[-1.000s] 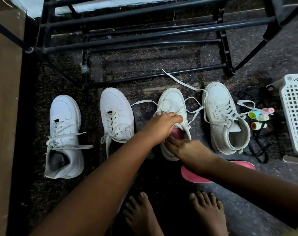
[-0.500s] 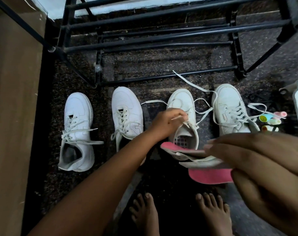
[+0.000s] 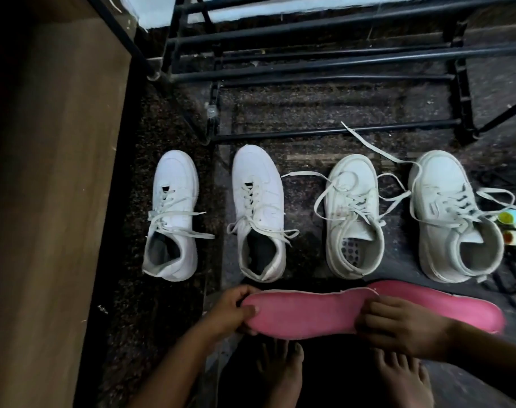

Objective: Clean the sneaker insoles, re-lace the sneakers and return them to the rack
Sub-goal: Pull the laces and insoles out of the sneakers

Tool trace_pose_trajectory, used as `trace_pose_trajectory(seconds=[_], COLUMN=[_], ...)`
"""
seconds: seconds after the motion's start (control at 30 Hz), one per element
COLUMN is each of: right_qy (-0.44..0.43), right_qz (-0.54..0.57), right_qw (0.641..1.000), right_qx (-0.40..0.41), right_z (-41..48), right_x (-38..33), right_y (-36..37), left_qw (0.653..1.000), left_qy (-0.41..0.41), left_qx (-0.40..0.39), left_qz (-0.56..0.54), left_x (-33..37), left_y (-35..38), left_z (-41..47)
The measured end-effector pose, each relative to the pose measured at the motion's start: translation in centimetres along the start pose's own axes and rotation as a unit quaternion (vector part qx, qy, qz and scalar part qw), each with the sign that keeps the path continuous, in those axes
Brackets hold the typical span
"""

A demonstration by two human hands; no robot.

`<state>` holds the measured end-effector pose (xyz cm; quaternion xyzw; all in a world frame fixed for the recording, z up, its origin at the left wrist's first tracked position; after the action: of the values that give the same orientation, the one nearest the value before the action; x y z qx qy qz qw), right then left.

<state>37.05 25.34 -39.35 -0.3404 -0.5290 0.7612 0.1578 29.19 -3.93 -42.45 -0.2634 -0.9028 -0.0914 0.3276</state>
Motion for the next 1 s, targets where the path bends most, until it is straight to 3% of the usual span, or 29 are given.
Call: trace_pose_trajectory(seconds=[0.17, 0.5, 0.6, 0.67, 0.73, 0.83, 0.9, 1.0], right_qy=[0.012, 0.04, 0.084, 0.149, 0.23, 0.333, 0.36, 0.38], right_qz=[-0.036, -0.027, 0.032, 0.093, 0.135, 0.186, 0.183, 0.088], right_qw=[0.998, 0.983, 0.983, 0.979, 0.963, 0.924, 0.915, 0.911], right_qx=[-0.049, -0.177, -0.162, -0.099, -0.038, 0.008, -0.028, -0.134], right_z=[-0.9, 0.9, 3.6, 7.1, 11.3, 17.3, 20.1, 21.3], right_x=[-0.1, -0.4, -0.3, 0.8, 2.6, 5.7, 6.8, 7.6], right_y=[3.3, 5.5, 3.6, 1.7, 0.2, -0.7, -0.3, 1.2], left_qw=[0.983, 0.959, 0.876, 0.826, 0.809, 0.825, 0.832, 0.815], left_qy=[0.093, 0.113, 0.19, 0.282, 0.354, 0.383, 0.352, 0.303], left_qx=[0.132, 0.153, 0.276, 0.336, 0.331, 0.263, 0.211, 0.164], left_qz=[0.083, 0.209, 0.347, 0.355, 0.333, 0.32, 0.373, 0.465], left_x=[-2.3, -3.1, 0.0, 3.6, 7.5, 11.7, 12.9, 13.1], left_y=[0.5, -1.3, -2.6, -3.4, -3.9, -4.1, -3.9, -3.6], left_z=[3.2, 2.4, 0.4, -0.8, -0.7, 1.4, 3.2, 4.6])
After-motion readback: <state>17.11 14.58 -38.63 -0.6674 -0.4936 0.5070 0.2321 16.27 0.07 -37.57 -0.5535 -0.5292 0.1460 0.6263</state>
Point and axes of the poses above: each hand's wrist, its own z-axis towards the middle knuckle, its own y-axis out of the palm, x = y × z, the point moved 3 cm from there along z, towards the middle knuckle, and after that the axes turned 9 degrees about y, right-handed, at the moved point
